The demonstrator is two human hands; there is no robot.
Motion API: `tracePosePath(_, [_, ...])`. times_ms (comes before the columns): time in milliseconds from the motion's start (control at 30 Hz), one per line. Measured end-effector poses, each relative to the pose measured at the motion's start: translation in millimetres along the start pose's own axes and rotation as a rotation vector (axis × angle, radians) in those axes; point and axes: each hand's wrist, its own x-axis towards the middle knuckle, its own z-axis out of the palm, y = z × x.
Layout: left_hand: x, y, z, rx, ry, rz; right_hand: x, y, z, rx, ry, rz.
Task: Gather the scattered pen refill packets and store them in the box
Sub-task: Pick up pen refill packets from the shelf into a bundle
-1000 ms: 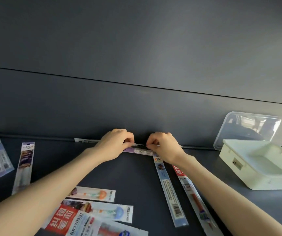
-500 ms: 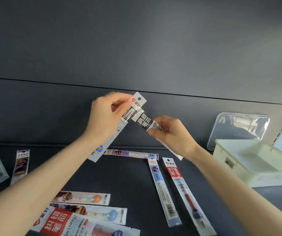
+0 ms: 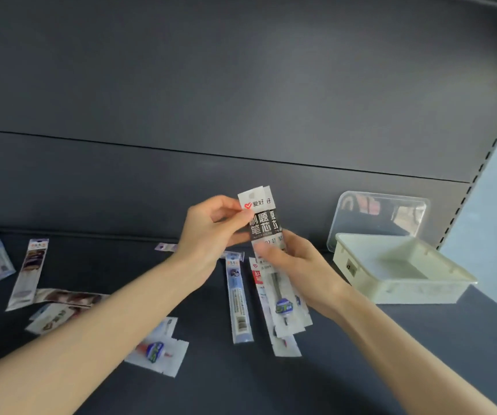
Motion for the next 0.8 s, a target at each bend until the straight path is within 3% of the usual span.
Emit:
tracePosePath(67, [-12.4, -4.5, 6.7, 0.062, 0.006, 0.002, -9.8, 5.6, -7.3, 0.03, 0.025, 0.01])
tracePosePath(200, [-41.6, -27.4, 3.5, 0.457, 0.038, -0.046, -25.1, 12.4, -28.2, 0.081, 0.079, 0.057])
tracePosePath(367, [-59.6, -51.8, 10.6, 1.01, -0.242, -0.141, -26.2, 20.3, -42.0, 0.011, 0.192, 0.015])
tracePosePath(467, [-60.2, -54.1, 19.1, 1.301, -0.3, -0.118, -26.8, 23.3, -43.9, 0.009, 0.225, 0.032])
tracePosePath(667, [-62.1, -51.7, 3.0, 1.067, -0.259, -0.12, -29.5, 27.0, -35.0, 0.024, 0.175, 0.077])
tracePosePath(800, [-65.7, -47.9, 2.8, 1.13, -0.159, -0.137, -29.9, 30.0, -30.2, -0.018, 0.167, 0.14])
